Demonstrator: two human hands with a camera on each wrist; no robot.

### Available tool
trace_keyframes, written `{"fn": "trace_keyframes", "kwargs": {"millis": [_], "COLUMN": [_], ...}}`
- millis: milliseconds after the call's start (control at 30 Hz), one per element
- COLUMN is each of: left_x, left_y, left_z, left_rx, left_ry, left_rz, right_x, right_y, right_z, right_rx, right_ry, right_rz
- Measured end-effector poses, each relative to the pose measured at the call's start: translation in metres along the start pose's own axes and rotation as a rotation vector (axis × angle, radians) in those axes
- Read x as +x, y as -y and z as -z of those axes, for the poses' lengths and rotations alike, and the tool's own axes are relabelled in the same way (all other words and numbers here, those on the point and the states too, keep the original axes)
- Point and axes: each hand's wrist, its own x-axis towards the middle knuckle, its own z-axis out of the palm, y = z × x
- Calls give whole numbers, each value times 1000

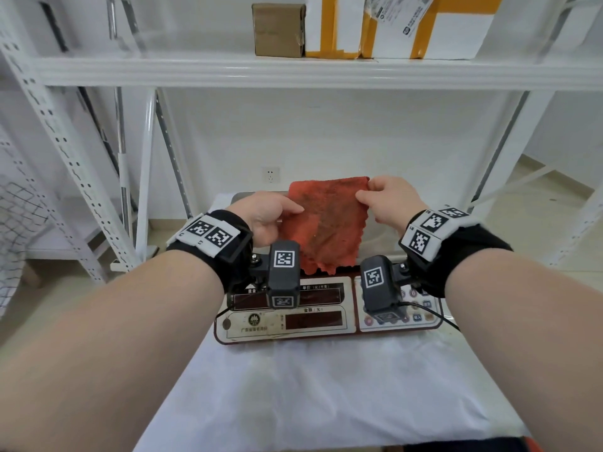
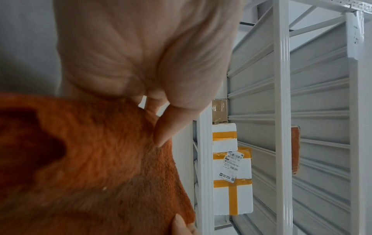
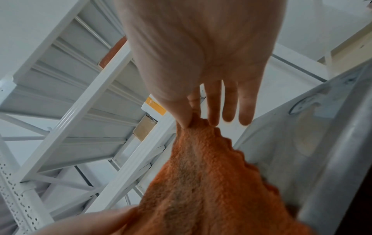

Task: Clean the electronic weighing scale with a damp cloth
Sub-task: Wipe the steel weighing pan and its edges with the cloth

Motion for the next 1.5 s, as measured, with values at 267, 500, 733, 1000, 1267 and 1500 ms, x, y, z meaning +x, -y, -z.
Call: {"fn": "trace_keyframes", "kwargs": {"millis": [267, 500, 733, 1000, 1267, 1500], "left_x": [-2, -7, -5, 4, -13, -19], "left_y": [-6, -15, -18, -16, -70, -77], "left_z": [0, -2, -9, -19, -18, -33], "left_rx": [66, 113, 79, -86, -90, -3], "left_ry": [-32, 139, 260, 105, 99, 111], "left_rz": [-38, -48, -71, -148, -285, -181], "right_x": [4, 4, -6, 2, 3, 8], "right_y": [11, 35, 56, 31, 45, 36], "right_z": [-5, -5, -11, -6, -8, -2], "right_rx": [141, 307, 653, 317, 733, 741], "right_ry": [67, 152, 349, 131, 423, 416], "right_rz": [-80, -63, -85, -99, -227, -237]}}
